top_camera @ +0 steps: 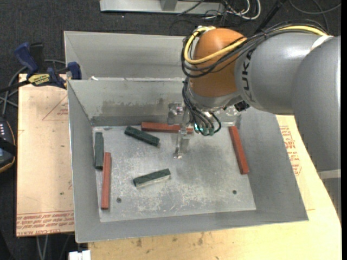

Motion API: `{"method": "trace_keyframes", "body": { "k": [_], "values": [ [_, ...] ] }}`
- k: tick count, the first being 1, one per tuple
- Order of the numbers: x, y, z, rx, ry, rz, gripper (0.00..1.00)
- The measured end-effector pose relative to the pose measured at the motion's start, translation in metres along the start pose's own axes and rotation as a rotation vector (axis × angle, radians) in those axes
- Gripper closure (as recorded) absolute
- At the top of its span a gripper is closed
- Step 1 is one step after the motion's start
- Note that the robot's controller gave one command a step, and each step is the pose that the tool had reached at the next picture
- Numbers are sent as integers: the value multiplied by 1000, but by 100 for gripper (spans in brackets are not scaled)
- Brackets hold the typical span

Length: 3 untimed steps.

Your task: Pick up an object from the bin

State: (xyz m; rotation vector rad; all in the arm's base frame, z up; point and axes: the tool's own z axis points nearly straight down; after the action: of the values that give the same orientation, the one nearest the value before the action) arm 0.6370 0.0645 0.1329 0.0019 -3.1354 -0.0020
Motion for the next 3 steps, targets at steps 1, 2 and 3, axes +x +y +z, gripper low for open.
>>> {"method": "trace_keyframes", "body": {
  "k": [1, 2, 3],
  "values": [
    [-18, 66, 65, 1, 7, 139, 0],
    [-24, 63, 58, -3, -17, 143, 100],
    [-19, 64, 63, 1, 6, 142, 0]
  ]
}}
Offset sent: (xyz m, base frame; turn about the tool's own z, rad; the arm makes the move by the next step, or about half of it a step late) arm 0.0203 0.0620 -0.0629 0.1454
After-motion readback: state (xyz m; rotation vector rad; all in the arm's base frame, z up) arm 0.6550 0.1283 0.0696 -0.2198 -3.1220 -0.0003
